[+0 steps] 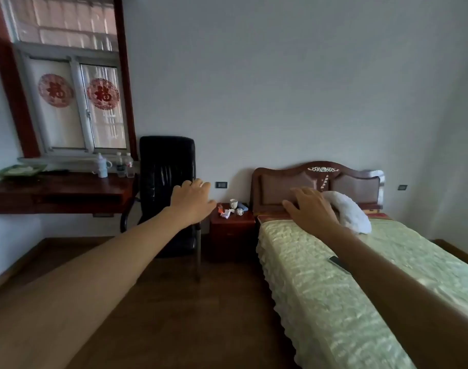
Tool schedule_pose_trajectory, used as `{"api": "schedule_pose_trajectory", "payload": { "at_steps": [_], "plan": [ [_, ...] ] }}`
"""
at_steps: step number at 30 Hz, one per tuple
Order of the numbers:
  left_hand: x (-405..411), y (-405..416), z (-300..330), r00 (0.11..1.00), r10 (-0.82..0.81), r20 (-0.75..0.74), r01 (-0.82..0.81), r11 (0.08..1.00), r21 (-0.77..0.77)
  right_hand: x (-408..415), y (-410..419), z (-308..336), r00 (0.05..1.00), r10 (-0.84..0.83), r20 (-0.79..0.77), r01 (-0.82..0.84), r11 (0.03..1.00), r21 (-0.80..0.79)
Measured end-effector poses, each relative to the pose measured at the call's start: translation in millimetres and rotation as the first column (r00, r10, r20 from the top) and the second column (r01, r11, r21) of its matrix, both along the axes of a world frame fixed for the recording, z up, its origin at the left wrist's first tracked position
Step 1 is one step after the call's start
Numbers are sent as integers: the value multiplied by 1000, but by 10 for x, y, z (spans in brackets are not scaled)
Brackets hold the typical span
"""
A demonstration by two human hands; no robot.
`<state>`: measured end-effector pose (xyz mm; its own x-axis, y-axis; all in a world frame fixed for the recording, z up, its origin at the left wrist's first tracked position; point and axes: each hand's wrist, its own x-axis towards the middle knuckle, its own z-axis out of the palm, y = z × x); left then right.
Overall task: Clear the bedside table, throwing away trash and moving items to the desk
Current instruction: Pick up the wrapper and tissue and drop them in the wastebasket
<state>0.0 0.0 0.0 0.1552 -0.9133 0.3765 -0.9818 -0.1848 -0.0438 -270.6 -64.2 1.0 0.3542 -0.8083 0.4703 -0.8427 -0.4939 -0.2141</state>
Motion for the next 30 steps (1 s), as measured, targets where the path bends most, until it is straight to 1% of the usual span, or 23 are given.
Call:
{"api": "schedule_pose_trajectory", "payload": {
  "at_steps": [4,13,16,19,25,30],
  "plan": [
    [128,-589,-152,999,34,-6,-34,999,29,100,-602,-146,1000,4,-27,-3,1000,31],
    [128,-2312,-310,996,84,16,-85,995,53,48,-2426,-243,998,57,-34,-56,998,18],
    [112,-2806,-392,995,97,12,-98,993,69,66,-3021,-275,995,79,-68,-76,996,36],
    [133,-3236,-491,994,108,-9,-106,990,96,130,-3514,-375,994,80,-69,-74,994,82],
    [336,-4048,-811,991,132,-37,-126,983,135,352,-4397,-709,991,107,-78,-95,986,140],
    [627,-4777,-1158,986,147,-79,-135,981,143,713,-5144,-954,989,118,-87,-102,980,170]
  ]
}}
